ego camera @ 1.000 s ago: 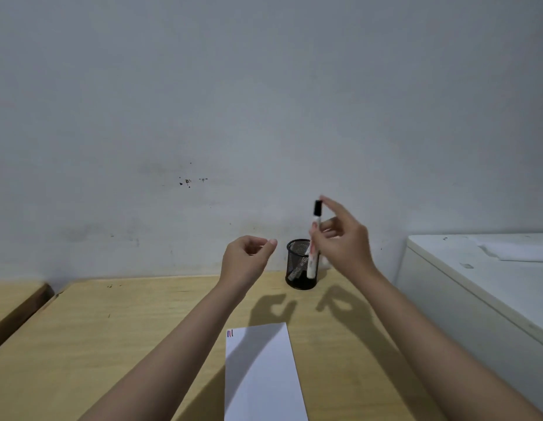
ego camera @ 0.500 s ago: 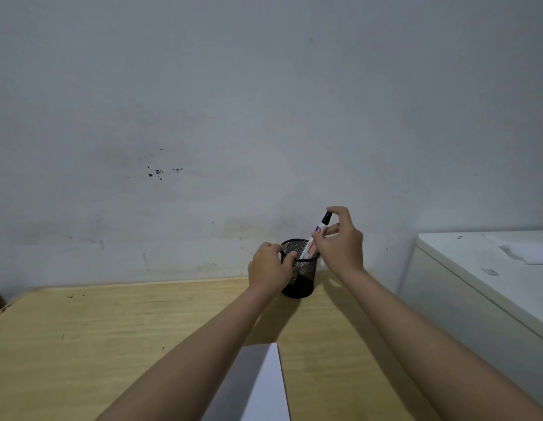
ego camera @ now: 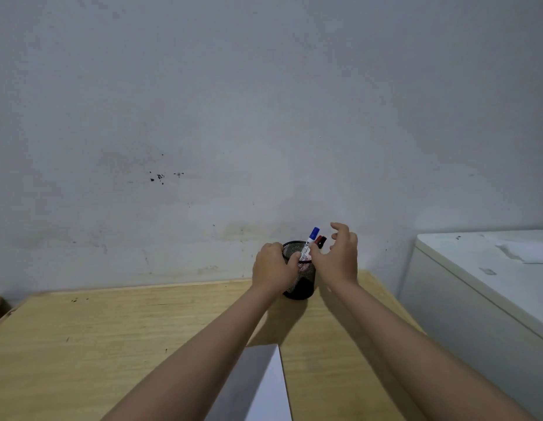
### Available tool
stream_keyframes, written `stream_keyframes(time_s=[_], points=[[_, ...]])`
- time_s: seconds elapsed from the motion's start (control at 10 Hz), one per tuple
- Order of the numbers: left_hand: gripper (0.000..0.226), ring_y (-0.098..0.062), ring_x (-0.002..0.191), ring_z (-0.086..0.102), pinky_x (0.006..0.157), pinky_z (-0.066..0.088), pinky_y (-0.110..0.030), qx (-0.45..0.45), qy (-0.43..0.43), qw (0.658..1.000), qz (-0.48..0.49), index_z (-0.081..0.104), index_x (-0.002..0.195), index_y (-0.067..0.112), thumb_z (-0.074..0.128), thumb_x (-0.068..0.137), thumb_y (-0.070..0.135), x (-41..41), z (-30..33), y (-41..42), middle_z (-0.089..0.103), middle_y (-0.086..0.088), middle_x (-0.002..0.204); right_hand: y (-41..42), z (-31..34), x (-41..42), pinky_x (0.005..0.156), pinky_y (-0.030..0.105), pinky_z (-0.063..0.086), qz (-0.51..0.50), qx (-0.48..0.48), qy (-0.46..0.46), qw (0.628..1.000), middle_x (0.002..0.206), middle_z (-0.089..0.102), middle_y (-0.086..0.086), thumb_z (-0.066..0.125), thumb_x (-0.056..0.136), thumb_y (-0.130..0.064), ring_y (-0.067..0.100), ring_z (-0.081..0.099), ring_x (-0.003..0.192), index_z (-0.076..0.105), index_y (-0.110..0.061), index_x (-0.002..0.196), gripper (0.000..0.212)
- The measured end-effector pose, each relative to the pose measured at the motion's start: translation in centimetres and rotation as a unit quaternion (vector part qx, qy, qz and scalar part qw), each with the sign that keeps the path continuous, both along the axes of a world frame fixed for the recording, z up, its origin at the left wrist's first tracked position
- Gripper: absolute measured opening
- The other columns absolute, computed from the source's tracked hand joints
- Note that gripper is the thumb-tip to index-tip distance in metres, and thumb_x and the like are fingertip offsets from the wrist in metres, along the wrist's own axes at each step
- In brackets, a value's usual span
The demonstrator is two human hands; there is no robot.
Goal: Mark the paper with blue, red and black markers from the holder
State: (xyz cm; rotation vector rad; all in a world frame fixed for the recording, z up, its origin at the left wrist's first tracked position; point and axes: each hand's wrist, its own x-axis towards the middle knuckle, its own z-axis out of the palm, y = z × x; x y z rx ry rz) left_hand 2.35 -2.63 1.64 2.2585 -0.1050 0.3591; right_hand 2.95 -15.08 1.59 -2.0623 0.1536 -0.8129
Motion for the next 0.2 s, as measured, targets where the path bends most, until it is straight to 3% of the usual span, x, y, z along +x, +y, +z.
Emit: stream_keyframes(time_s=[0.1, 0.2], points=[[0.056, -0.028, 0.127, 0.045, 0.1, 0.037, -0.035, -0.021, -0.033, 0.999, -0.022, 0.044, 0.131, 0.003, 0.054, 0.088, 0.037, -1.3, 1.8, 0.4, 0.049, -0.015, 0.135, 0.2, 2.5, -1.3, 0.079, 0.039, 0.049, 0.01, 0.021, -0.04, 0.999, 0.119, 0.053, 0.009, 0.072, 0.077, -0.022, 0.027, 0.057, 0.104, 0.049, -0.015, 0.121, 0.05], [0.057, -0.022, 0.13, 0.043, 0.107, 0.037, -0.036, -0.088, -0.091, 0.992, -0.022, 0.042, 0.134, 0.008, 0.053, 0.088, 0.039, -3.7, 4.4, 1.6, 0.047, -0.01, 0.139, 1.1, 5.1, -4.2, 0.073, 0.02, 0.041, 0.05, 0.069, -0.114, 0.99, 0.113, 0.059, 0.004, 0.071, 0.079, -0.018, 0.023, 0.06, 0.099, 0.053, -0.014, 0.116, 0.041]])
